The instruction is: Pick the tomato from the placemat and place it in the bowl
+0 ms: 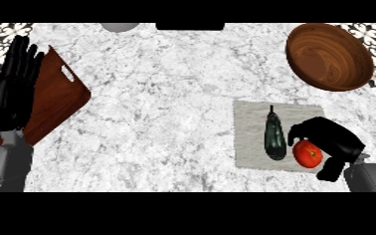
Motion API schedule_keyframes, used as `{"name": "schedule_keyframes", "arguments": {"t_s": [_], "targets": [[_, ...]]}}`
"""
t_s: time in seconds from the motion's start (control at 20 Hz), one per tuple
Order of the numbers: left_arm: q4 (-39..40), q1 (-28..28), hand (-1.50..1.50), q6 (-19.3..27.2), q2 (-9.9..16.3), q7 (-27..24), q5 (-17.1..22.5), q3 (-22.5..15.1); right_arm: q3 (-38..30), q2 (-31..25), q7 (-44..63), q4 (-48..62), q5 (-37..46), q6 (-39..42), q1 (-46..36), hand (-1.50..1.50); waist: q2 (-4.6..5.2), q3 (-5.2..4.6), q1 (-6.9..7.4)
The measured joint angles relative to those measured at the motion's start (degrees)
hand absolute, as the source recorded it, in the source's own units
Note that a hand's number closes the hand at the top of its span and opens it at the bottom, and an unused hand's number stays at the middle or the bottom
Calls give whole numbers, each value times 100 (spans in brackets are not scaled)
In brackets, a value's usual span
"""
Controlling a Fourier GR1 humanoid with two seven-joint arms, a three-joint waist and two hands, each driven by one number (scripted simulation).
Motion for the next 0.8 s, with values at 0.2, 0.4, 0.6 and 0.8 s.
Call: {"name": "schedule_keyframes", "arguments": {"t_s": [0.2,0.4,0.6,0.8], "targets": [[-82,87,0,-59,9,46,23,33,-176,-46,-60,18,-4,-156,72,150,-3,-4,-17],[-121,216,0,-26,31,-2,29,127,-1413,-712,453,637,-371,-174,327,150,25,38,-207],[-168,281,0,-10,40,-42,59,201,-2679,-1496,1113,1474,-699,-127,476,150,54,66,-308],[-244,233,0,-8,7,37,49,122,-3602,-2202,1304,2440,-947,-355,515,150,66,84,-175]]}}
